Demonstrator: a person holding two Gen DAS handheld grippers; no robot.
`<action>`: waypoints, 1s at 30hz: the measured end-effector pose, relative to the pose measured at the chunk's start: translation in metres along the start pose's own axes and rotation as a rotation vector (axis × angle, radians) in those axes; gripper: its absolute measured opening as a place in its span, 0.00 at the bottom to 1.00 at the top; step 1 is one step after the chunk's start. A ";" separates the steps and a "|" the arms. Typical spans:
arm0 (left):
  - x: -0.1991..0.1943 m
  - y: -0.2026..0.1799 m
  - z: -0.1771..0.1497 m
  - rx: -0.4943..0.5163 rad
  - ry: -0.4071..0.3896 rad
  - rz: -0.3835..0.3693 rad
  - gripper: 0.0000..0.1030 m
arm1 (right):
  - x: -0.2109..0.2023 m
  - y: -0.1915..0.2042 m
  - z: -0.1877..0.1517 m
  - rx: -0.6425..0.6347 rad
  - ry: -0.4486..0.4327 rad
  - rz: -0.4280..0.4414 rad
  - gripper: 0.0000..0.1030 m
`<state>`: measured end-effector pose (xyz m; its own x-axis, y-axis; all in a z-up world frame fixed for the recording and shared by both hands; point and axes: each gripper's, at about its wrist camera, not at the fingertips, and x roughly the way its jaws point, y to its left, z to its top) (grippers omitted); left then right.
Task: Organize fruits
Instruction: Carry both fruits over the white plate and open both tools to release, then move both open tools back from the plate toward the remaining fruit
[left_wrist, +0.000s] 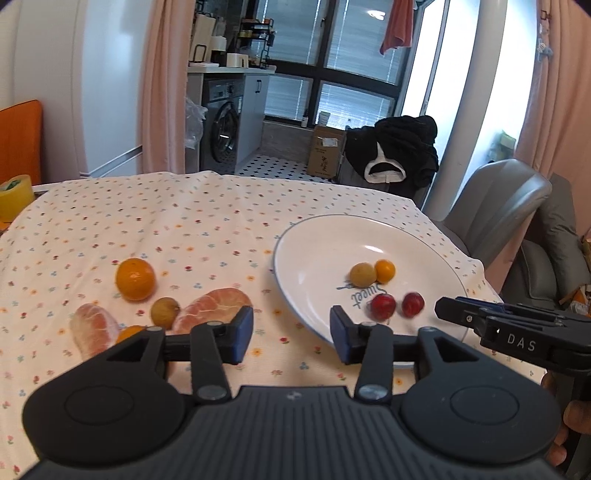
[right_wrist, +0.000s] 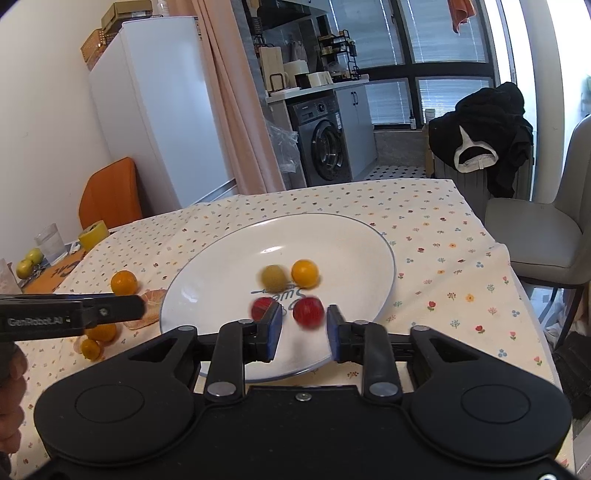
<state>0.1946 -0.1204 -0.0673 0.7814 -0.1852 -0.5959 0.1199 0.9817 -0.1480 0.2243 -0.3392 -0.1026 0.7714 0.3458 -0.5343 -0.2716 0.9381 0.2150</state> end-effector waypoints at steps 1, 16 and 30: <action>-0.002 0.001 0.000 -0.002 -0.003 0.004 0.48 | 0.000 0.001 0.000 -0.001 0.001 -0.004 0.27; -0.029 0.032 -0.002 -0.063 -0.071 0.083 0.82 | -0.010 0.024 -0.001 -0.043 -0.005 0.024 0.53; -0.047 0.064 -0.016 -0.114 -0.067 0.168 0.85 | -0.010 0.054 -0.002 -0.068 -0.009 0.077 0.89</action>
<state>0.1555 -0.0494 -0.0611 0.8240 -0.0119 -0.5664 -0.0831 0.9864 -0.1416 0.2006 -0.2917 -0.0868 0.7518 0.4174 -0.5105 -0.3686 0.9079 0.1996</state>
